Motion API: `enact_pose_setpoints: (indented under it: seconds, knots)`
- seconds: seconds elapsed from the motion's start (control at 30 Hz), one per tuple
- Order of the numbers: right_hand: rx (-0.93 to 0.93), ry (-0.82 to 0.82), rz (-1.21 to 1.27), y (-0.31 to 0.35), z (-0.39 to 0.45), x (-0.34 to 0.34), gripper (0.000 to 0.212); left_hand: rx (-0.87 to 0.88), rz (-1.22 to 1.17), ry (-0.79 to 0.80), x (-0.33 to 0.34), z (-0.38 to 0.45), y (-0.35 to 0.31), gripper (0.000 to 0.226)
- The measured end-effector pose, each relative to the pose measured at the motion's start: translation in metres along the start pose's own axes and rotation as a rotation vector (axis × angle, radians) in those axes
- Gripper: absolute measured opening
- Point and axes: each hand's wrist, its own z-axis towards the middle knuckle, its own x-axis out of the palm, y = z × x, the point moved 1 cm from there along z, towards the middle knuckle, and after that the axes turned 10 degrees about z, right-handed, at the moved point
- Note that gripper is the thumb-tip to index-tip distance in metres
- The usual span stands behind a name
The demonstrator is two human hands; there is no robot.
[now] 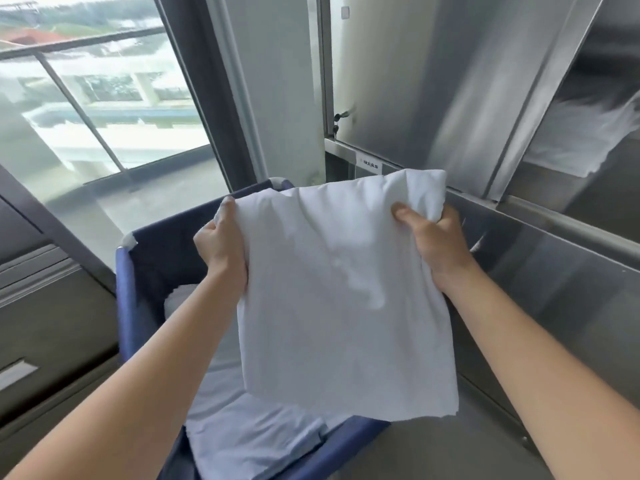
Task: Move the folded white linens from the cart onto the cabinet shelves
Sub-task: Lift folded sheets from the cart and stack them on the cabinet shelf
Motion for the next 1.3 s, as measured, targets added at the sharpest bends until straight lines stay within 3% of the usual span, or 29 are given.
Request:
enact_pose_setpoints:
  seconds: [0.4,0.57,0.9,1.1,1.3]
  knots:
    - [0.043,0.063,-0.134,-0.065,0.076,0.090,0.008,-0.144,0.003,-0.060,0.009,0.112,0.041,0.051]
    - [0.123,0.125,-0.162,-0.099,0.095,0.123,0.004,-0.180,0.027,-0.114,-0.007,0.141,0.064,0.037]
    - [0.230,0.319,-0.217,-0.195,0.130,0.176,0.028,-0.264,0.102,-0.296,-0.042,0.189,0.131,0.036]
    - [0.292,0.470,-0.210,-0.256,0.157,0.201,0.007,-0.271,0.172,-0.436,-0.044,0.204,0.168,0.031]
    - [0.406,0.533,-0.249,-0.334,0.168,0.212,0.005,-0.293,0.302,-0.492,-0.056,0.240,0.236,0.044]
